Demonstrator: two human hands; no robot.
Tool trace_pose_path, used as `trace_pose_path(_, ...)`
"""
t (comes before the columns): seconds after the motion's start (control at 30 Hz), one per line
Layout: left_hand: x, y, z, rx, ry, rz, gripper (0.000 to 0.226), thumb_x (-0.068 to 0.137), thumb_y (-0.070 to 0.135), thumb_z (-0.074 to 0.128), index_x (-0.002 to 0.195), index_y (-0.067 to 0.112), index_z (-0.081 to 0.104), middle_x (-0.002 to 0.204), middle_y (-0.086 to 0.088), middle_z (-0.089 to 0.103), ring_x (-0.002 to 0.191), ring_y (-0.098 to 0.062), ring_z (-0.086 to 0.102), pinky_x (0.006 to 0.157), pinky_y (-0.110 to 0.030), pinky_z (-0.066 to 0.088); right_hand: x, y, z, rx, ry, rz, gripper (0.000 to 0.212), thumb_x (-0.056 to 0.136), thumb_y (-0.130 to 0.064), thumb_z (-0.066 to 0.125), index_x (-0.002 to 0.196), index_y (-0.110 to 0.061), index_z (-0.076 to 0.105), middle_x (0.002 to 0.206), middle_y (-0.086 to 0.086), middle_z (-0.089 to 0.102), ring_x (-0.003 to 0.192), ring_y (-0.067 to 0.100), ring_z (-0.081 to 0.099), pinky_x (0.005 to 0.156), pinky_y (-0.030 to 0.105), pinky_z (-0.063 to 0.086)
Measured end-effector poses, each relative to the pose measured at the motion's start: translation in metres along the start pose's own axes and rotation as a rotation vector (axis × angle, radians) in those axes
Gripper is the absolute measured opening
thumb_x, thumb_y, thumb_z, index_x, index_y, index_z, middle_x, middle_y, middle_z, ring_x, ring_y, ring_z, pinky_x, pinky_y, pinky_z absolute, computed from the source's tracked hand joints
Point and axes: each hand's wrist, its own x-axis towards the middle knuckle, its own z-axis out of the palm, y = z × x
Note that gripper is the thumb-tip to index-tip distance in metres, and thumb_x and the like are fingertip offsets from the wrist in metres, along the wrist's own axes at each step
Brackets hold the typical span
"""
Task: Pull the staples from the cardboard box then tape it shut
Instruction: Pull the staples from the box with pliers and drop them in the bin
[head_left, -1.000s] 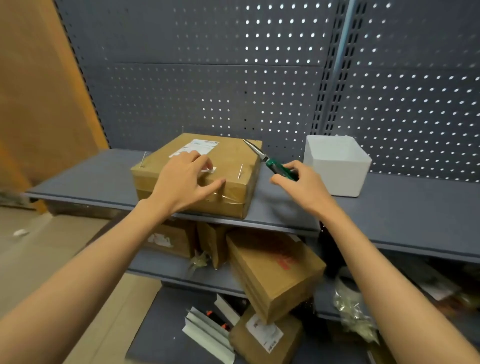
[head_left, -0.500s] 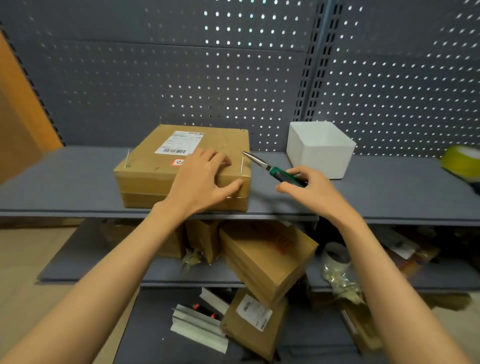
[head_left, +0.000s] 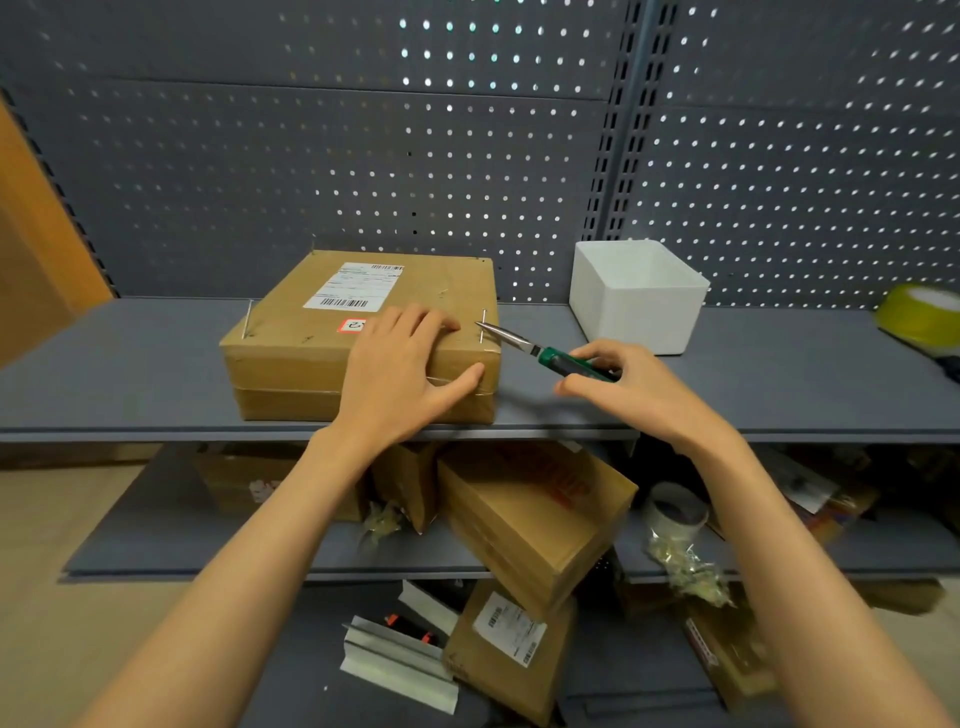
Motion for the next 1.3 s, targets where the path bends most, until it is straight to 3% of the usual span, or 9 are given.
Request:
trace_pose_path(0.3, -0.002, 0.002, 0.004, 0.003, 0.031, -0.025, 0.049, 0.080, 0.058, 0.046, 0.103, 0.018, 0.062, 0.101, -0.001, 0.061, 0.093, -0.022, 0.055, 0.080, -0.028, 0.032, 0.003, -0.005, 0.002, -0.006, -0.017, -0.024, 0.018, 0.079, -0.034, 0.069, 0.093, -0.025, 0.066, 0.081, -0.003, 0.058, 0.070, 0.010, 0.048, 0.061, 0.023, 0.035)
trace_pose_path(0.47, -0.002, 0.002, 0.004, 0.006, 0.042, -0.028, 0.048, 0.080, 0.058, 0.046, 0.102, 0.019, 0.062, 0.101, -0.001, 0.061, 0.093, -0.022, 0.054, 0.080, -0.027, 0.032, 0.005, -0.001, 0.005, 0.131, -0.063, 0.007, 0.007, 0.077, -0.031, 0.067, 0.080, -0.025, 0.069, 0.068, -0.006, 0.056, 0.060, 0.011, 0.044, 0.061, 0.025, 0.035)
trace_pose_path(0.57, -0.002, 0.003, 0.005, 0.010, 0.060, -0.030, 0.047, 0.079, 0.057, 0.048, 0.101, 0.018, 0.062, 0.099, -0.001, 0.061, 0.092, -0.023, 0.055, 0.080, -0.028, 0.032, 0.004, 0.001, 0.007, 0.199, -0.075, 0.016, 0.005, 0.078, -0.025, 0.066, 0.080, -0.021, 0.069, 0.064, -0.005, 0.056, 0.059, 0.016, 0.041, 0.050, 0.022, 0.033)
trace_pose_path(0.73, -0.002, 0.003, 0.004, 0.015, 0.068, -0.032, 0.048, 0.079, 0.057, 0.048, 0.101, 0.017, 0.063, 0.099, -0.002, 0.062, 0.092, -0.023, 0.056, 0.080, -0.027, 0.032, 0.002, 0.002, 0.009, 0.238, -0.077, 0.021, 0.009, 0.081, -0.023, 0.065, 0.083, -0.015, 0.069, 0.066, -0.002, 0.055, 0.063, 0.021, 0.039, 0.046, 0.021, 0.029)
trace_pose_path(1.3, -0.002, 0.002, 0.004, 0.014, 0.052, -0.010, 0.046, 0.082, 0.056, 0.048, 0.101, 0.017, 0.061, 0.102, -0.002, 0.062, 0.093, -0.023, 0.055, 0.081, -0.029, 0.033, 0.001, 0.005, 0.018, 0.280, -0.031, 0.081, 0.011, 0.080, -0.025, 0.066, 0.082, -0.014, 0.065, 0.070, 0.001, 0.055, 0.056, 0.015, 0.039, 0.045, 0.021, 0.029)
